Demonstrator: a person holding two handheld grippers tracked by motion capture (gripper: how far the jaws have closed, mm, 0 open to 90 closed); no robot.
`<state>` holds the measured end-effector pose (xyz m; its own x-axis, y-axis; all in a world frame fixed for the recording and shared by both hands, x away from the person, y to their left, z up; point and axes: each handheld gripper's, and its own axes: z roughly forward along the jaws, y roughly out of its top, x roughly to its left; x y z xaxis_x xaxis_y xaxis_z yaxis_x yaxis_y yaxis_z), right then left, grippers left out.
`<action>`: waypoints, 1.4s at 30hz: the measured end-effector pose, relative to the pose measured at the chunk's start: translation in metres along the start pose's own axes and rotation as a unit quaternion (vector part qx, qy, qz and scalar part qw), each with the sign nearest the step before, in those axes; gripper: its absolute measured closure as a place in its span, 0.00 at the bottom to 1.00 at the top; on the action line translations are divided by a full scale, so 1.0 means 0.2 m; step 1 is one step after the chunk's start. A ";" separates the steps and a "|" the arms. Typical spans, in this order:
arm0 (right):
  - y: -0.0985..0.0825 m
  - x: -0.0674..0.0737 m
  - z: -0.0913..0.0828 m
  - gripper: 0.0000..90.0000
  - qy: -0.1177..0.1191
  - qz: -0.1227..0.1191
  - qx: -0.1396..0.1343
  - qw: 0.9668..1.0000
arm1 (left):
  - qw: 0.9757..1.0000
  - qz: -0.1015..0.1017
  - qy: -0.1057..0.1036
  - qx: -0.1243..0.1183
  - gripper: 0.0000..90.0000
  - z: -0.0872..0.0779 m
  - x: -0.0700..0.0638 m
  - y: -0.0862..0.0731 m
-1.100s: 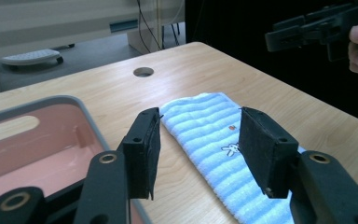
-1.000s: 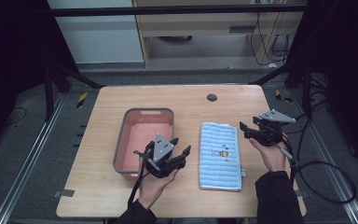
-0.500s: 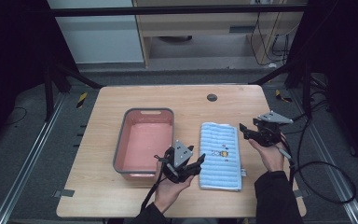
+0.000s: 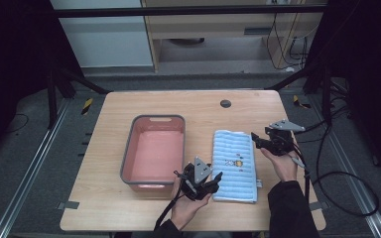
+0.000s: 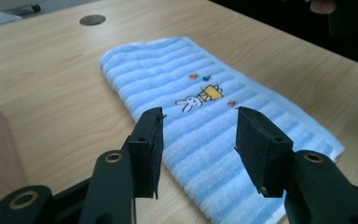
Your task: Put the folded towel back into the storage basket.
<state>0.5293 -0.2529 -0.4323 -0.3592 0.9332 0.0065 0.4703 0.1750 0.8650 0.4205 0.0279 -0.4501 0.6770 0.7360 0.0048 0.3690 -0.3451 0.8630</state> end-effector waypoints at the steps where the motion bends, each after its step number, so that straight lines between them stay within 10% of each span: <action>1: -0.01 0.00 0.01 0.45 -0.001 0.002 0.002 1.000 | 1.000 0.000 0.000 0.003 0.57 0.01 0.00 -0.01; 28: -0.18 0.05 0.31 0.48 0.017 0.010 0.100 0.995 | 0.998 -0.021 0.006 0.064 0.55 0.18 -0.01 -0.21; 42: -0.21 0.05 0.33 0.65 0.030 0.036 0.095 0.994 | 0.997 -0.021 0.013 0.080 0.64 0.21 -0.04 -0.21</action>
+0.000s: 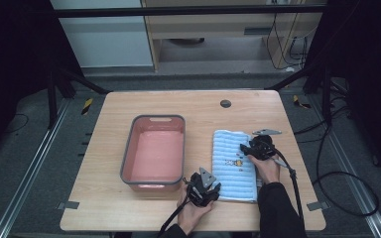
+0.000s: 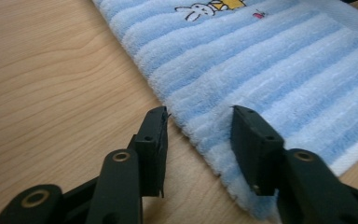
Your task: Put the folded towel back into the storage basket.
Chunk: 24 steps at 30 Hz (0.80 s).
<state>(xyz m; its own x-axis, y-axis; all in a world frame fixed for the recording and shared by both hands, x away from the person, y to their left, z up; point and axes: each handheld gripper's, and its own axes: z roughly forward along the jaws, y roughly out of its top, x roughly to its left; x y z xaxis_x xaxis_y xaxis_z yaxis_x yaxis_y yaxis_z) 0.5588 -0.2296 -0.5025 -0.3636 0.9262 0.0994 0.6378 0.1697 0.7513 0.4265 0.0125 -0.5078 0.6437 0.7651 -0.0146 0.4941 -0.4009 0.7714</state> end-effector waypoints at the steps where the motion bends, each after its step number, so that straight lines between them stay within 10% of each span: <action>1: 0.00 0.00 0.00 0.68 0.003 0.003 -0.001 1.000 | 1.000 -0.001 0.000 0.000 0.67 0.00 0.00 0.00; 12: 0.00 0.00 0.00 0.87 0.024 0.016 0.001 1.000 | 0.999 -0.029 -0.014 -0.001 0.94 0.01 -0.01 0.00; 24: 0.04 0.00 -0.10 0.90 0.047 0.008 -0.041 0.998 | 0.998 -0.033 -0.023 -0.041 0.98 -0.06 0.03 0.02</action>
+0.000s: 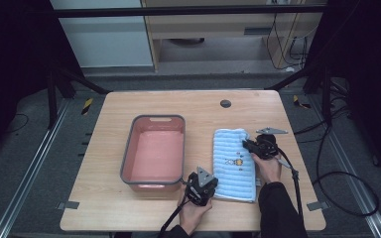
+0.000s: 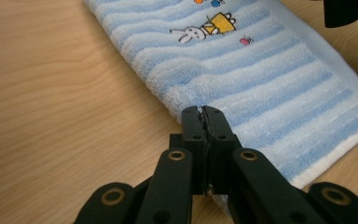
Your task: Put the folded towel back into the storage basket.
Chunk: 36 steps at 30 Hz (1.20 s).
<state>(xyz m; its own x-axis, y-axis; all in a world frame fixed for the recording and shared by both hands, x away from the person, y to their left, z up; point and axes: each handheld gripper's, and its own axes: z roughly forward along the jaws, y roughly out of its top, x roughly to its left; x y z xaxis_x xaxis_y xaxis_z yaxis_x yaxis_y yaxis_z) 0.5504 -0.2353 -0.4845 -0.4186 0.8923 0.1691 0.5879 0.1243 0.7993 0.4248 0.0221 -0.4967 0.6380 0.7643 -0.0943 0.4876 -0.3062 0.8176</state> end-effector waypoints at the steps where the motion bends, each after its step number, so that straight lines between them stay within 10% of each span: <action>1: 0.01 0.01 -0.02 0.90 0.002 0.000 -0.004 1.000 | 1.000 0.002 0.002 -0.005 0.98 -0.02 0.00 0.01; 36: 0.29 0.29 -0.38 0.89 0.014 -0.060 -0.134 0.989 | 0.995 0.036 -0.006 -0.092 0.98 -0.44 0.05 0.24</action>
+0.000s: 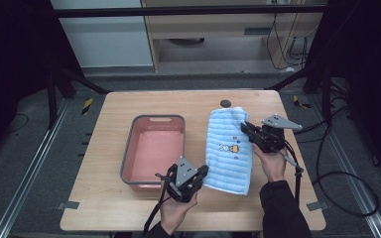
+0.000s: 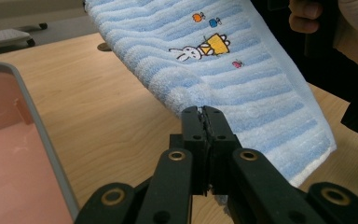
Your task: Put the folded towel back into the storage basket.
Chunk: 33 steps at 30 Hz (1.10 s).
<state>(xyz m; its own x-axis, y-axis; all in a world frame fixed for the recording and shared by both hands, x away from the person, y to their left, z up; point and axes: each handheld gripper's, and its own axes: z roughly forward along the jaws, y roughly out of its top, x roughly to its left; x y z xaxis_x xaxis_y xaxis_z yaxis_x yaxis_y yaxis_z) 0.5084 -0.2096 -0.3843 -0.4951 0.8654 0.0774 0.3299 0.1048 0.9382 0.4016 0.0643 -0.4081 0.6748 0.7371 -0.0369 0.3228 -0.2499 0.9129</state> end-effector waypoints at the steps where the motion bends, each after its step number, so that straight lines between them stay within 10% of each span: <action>1: 0.01 0.01 0.00 0.89 0.000 -0.002 -0.001 1.000 | 1.000 0.004 0.002 -0.001 0.98 -0.01 0.00 0.01; 33: 0.40 0.42 0.22 0.89 0.027 -0.056 -0.006 0.998 | 0.997 -0.011 0.064 -0.043 0.98 -0.40 0.29 0.10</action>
<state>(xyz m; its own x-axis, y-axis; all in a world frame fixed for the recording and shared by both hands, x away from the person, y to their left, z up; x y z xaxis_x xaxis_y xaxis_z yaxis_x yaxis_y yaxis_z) 0.5291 -0.1070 -0.3175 -0.5711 0.8208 -0.0108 0.2609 0.1939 0.9457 0.3942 0.1529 -0.3600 0.5770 0.8167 -0.0100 0.2750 -0.1827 0.9439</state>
